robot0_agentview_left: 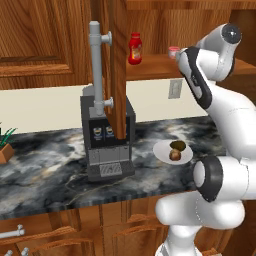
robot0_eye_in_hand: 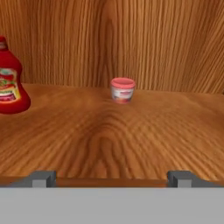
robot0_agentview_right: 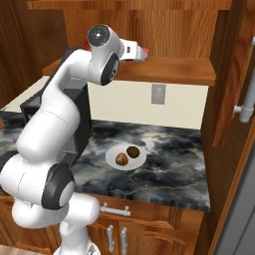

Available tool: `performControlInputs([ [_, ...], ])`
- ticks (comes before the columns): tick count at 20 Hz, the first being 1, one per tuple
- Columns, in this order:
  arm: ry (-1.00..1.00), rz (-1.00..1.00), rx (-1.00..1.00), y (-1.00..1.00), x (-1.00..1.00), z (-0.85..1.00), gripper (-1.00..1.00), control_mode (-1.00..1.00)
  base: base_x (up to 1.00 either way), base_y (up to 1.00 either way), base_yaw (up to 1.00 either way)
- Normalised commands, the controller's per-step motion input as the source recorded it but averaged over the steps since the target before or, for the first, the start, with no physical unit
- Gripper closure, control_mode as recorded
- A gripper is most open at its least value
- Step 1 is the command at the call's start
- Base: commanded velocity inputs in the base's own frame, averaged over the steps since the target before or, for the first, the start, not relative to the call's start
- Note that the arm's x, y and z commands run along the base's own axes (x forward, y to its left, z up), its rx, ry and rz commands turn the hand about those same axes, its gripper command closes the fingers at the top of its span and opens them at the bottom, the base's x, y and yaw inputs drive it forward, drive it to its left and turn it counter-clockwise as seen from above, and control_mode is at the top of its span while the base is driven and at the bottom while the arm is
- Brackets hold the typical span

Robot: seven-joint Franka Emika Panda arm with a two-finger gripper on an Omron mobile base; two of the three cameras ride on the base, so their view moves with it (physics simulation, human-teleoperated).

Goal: Pick the avocado and bread from the counter and place them on the plate. Then pick the jam from the cabinet and place it next to the plate. Lastly close the cabinet door.

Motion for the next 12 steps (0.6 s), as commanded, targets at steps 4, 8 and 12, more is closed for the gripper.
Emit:
performControlInputs([
  [4, 0.09, 0.0, 0.0, -0.02, 0.33, 0.0, -1.0, -1.0, 0.0, 0.0, 0.0],
  [8, 0.12, 0.0, 0.0, 0.0, 0.32, -0.02, -1.0, -1.0, 0.0, 0.0, 0.0],
  [12, 0.08, 0.0, 0.0, -0.06, 0.32, 0.0, -1.0, -1.0, 0.0, 0.0, 0.0],
])
